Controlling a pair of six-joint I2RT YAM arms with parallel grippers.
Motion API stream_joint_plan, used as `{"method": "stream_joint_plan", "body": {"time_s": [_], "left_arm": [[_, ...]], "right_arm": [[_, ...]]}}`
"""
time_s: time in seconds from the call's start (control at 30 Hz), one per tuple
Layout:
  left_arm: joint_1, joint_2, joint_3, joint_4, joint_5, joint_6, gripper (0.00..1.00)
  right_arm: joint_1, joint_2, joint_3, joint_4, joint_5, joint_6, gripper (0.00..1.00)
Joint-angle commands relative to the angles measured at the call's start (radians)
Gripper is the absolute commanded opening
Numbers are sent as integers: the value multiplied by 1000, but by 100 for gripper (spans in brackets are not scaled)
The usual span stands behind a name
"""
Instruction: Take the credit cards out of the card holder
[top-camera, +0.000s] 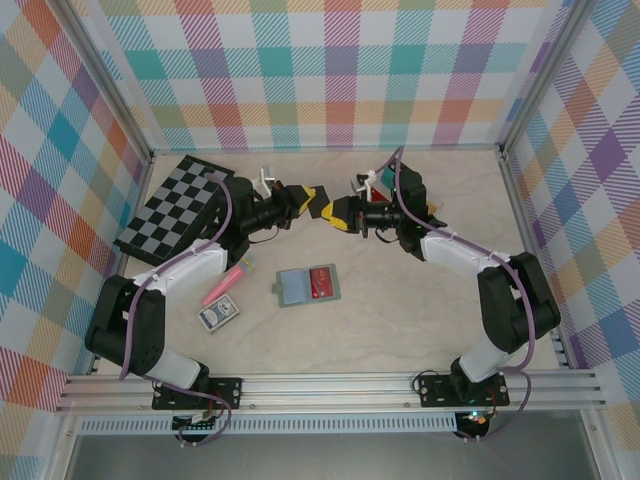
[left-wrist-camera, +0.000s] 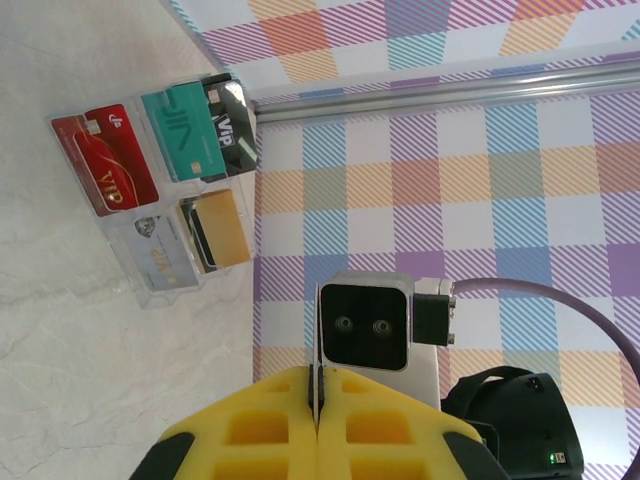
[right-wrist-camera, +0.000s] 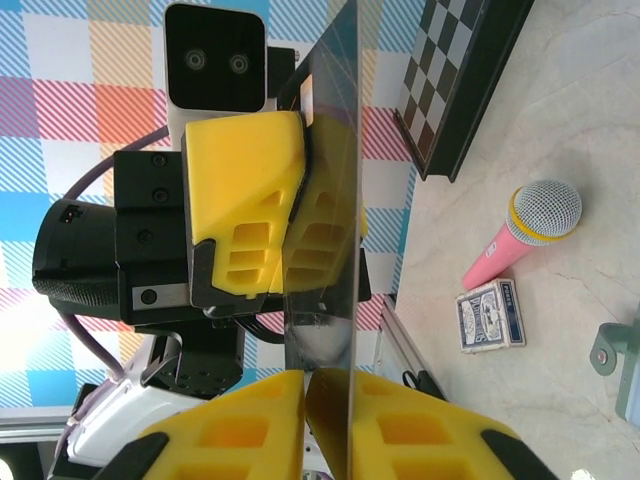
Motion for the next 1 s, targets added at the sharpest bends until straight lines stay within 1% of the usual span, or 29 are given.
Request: {"method": "stream_joint_plan", "body": {"time_s": [0.0, 0.07, 0.13, 0.2, 0.23, 0.27, 0.33, 0.4, 0.43, 0.5, 0.53, 0.6, 0.63, 0.7, 0.73, 0.83, 0.93, 0.97], "left_arm": [[-8, -30, -26, 35, -25, -15, 0], [-8, -30, -27, 19, -30, -15, 0], [-8, -42, -25, -19, -46, 6, 2], [-9, -58, -16, -88, -69, 45, 9], [-7, -65, -10, -114, -79, 61, 15], [-3, -73, -2, -156, -90, 80, 21], [3, -87, 15, -231, -113, 115, 39], [15, -99, 43, -332, -138, 165, 64], [22, -100, 62, -392, -155, 195, 75], [32, -95, 107, -518, -194, 259, 88], [35, -90, 131, -580, -214, 293, 92], [36, -77, 192, -719, -264, 380, 97], [36, -73, 213, -780, -285, 411, 99], [36, -66, 254, -895, -344, 471, 100], [36, -64, 267, -930, -365, 491, 100], [37, -57, 285, -997, -411, 535, 100], [41, -57, 281, -1016, -418, 544, 100], [42, -58, 278, -1019, -419, 546, 100]], "right_arm": [[5, -36, 36, -55, 29, -93, 10], [4, -42, 59, -126, 55, -169, 3], [5, -44, 95, -218, 85, -249, 0], [4, -42, 125, -258, 98, -301, 0], [3, -38, 133, -259, 96, -319, 0], [3, -36, 146, -275, 101, -343, 0], [2, -27, 181, -333, 113, -410, 0], [0, -20, 231, -436, 142, -520, 0], [-2, -20, 266, -508, 177, -602, 0], [-4, -16, 327, -636, 246, -753, 0], [-5, -12, 355, -688, 274, -833, 0], [-10, 4, 425, -806, 357, -992, 0], [-15, 13, 458, -862, 379, -1056, 0], [-28, 27, 510, -957, 446, -1174, 0], [-36, 29, 522, -981, 480, -1208, 0], [-76, 24, 532, -1025, 509, -1352, 0], [-114, 33, 553, -1067, 556, -1468, 0], [-129, 46, 573, -1093, 593, -1497, 0]]}}
